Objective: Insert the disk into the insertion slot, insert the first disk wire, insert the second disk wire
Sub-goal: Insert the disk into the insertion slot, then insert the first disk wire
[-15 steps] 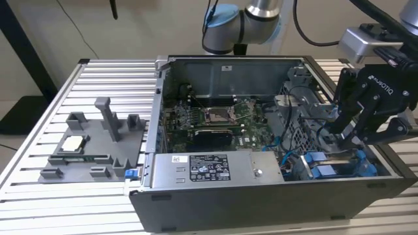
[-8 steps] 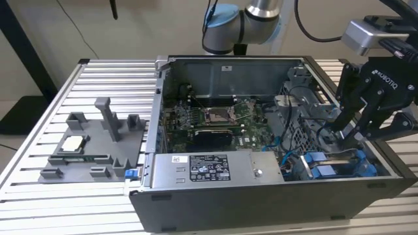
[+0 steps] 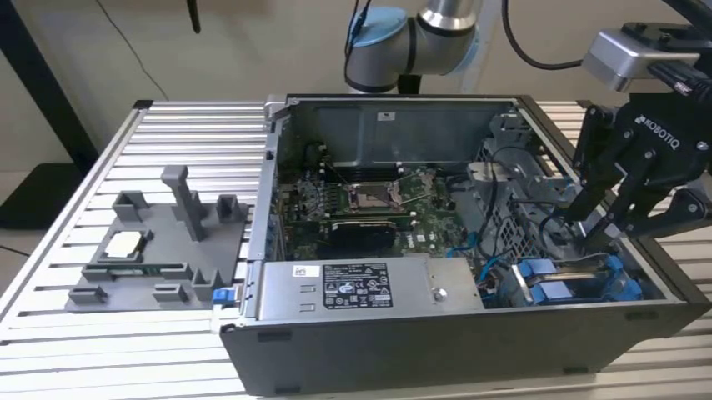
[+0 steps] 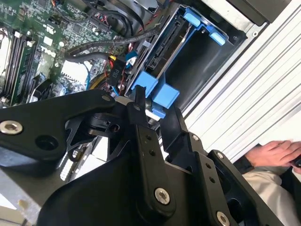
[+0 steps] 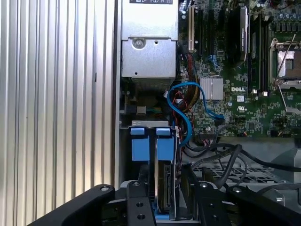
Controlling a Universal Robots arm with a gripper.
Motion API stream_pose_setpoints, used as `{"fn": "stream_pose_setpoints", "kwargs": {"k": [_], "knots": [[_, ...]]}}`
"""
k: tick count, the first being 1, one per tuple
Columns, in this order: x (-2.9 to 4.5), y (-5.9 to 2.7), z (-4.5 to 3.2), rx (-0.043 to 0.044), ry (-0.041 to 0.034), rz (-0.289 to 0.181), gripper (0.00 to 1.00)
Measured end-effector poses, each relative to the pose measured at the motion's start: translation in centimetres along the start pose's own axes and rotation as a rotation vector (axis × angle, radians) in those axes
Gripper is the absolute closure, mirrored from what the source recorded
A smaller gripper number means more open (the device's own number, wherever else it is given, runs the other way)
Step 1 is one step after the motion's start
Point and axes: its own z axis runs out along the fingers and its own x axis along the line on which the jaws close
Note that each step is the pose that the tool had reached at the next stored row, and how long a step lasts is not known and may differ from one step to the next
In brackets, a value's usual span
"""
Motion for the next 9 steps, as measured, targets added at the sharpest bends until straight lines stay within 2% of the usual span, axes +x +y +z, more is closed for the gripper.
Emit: {"fn": "stream_pose_setpoints", "kwargs": {"k": [6,7,9], "knots": [[-0.05,0.01,-0.02,0.0,-0.0003,0.0,0.59],[-0.06,0.01,-0.03,-0.0001,-0.0027,0.0,0.59],[-0.11,0.04,-0.02,0.0,-0.0122,-0.001,0.59]]}}
